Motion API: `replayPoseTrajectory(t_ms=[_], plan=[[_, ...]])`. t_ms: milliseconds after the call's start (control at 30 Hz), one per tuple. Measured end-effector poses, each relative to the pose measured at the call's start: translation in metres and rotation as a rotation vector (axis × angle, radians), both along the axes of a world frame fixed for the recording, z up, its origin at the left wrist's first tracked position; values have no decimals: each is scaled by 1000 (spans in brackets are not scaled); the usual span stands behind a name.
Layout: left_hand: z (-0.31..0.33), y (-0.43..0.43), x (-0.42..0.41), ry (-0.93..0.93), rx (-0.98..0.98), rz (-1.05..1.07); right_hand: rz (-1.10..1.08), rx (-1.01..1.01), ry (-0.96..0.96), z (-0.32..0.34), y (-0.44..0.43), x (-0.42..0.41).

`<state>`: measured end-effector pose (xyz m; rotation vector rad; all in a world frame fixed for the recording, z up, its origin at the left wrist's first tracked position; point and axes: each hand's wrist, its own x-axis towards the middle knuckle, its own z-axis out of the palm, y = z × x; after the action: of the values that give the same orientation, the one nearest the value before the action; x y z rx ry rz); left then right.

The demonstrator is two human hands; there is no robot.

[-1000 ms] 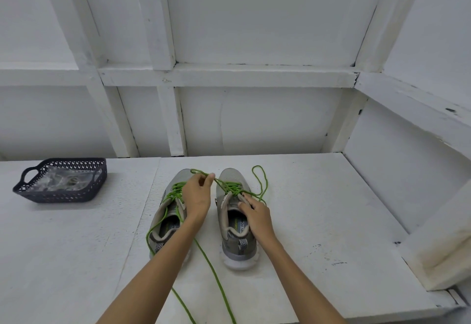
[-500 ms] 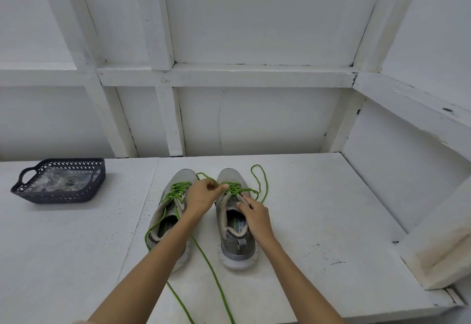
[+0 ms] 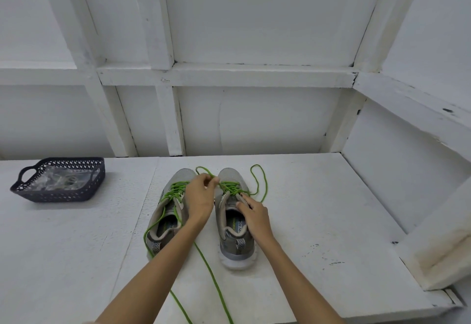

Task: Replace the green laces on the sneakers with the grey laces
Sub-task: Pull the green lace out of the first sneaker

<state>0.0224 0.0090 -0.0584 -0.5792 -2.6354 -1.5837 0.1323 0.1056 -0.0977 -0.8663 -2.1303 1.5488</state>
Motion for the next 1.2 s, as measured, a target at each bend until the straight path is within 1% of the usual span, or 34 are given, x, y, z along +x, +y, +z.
replayPoseTrajectory(t_ms=[33,67,100,167,200,233,267,367,400,433,500,567,600,700,800,833,867,933,1000,1067,1133,1200], plan=[[1,-1,-1,1,72,56,-2,0,5,0,0,0],[2,-1,-2,-14,98,63,-5,-1,8,0,0,0],[3,-1,-4,-48,66,27,-7,-3,9,0,0,0],[0,-1,-8,-107,-93,-127,-7,-2,8,-1,0,0],[-2,-2,-7,-120,-165,-200,-5,1,6,-1,-1,0],[-4,-3,-6,-116,-192,-232,-2,5,6,-1,-1,0],[-4,-2,-4,-98,-169,-217,0,6,3,-1,-1,-1],[-1,-1,3,-47,-8,12,4,5,10,0,-1,-1],[-1,-1,5,-55,16,36,4,6,14,1,-1,0],[-1,1,5,-85,-2,15,2,8,16,1,-1,0],[-7,4,5,-161,-91,-104,-1,10,15,1,-1,1],[-12,3,4,-148,-136,-163,2,14,5,1,-1,1],[-12,3,4,-134,-125,-144,4,13,3,1,-1,0],[-11,3,4,-149,4,16,6,0,6,1,-2,1],[-6,1,1,-264,276,152,7,-13,13,3,-1,2],[-3,-1,-1,-295,332,167,3,-18,11,3,-1,2],[0,-4,-5,-302,328,162,2,-23,11,2,-1,2],[6,-10,-10,-291,228,107,-2,-36,11,1,0,3],[1,-13,-14,-326,154,10,-28,-79,32,3,0,2],[-5,-14,-15,-376,59,-89,-77,-127,5,11,4,-1],[-9,-12,-10,-396,-58,-157,-99,-81,-54,16,12,-6],[-8,-9,2,-408,-118,-172,-54,7,-86,19,21,-12]])
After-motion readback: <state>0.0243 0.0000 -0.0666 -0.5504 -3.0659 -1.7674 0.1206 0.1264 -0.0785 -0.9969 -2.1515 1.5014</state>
